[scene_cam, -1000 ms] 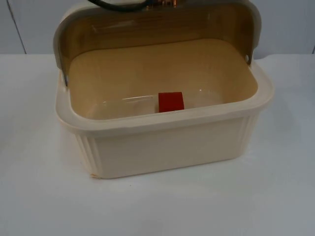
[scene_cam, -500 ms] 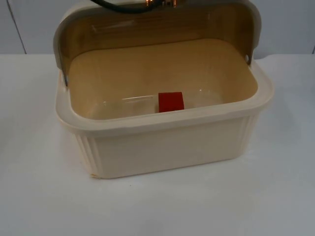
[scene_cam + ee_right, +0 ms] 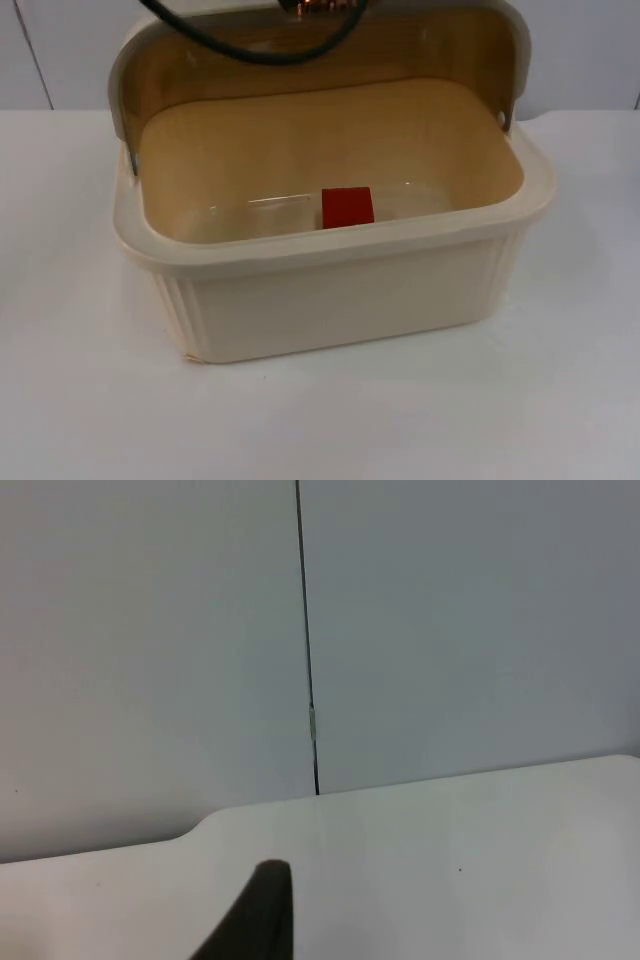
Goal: Open the box lid with the left hand, place the block into the box with the right hand, then close the box lid with the left hand.
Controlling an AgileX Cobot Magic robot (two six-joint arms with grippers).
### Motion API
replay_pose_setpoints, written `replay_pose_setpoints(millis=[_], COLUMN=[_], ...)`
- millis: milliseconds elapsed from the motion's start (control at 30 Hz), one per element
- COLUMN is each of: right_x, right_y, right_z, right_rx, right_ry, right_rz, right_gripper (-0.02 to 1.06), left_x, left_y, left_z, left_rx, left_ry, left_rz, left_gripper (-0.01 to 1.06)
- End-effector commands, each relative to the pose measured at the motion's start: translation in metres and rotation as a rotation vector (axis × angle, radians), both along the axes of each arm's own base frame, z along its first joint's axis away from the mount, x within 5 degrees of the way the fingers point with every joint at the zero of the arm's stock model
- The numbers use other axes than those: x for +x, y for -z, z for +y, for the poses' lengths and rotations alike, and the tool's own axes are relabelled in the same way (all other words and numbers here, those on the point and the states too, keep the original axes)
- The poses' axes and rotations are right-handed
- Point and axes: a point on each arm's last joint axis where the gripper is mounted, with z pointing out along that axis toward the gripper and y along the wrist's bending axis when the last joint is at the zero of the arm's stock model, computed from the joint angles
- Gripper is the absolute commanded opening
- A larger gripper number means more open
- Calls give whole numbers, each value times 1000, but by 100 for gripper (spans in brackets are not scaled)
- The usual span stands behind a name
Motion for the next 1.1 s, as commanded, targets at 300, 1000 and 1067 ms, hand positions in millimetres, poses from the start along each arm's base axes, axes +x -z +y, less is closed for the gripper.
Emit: replay_pose_setpoints(millis=[300,1000,1067], right_x=[-3,-5,-5], right_y=[-2,1,1], right_z=[2,3,3], right_rx=[-10,2,2], right_ry=[-8,-10,-10], right_rz=[-8,21,23], right_gripper=[105,105,105], left_x=[-4,-22,-26], left_y=[6,-7,-7], left_z=[-1,-20,-18], left_rx=[5,-14,-10], left_ry=[-10,-47,-45], left_rz=[77,52,56], left_gripper=[0,0,0])
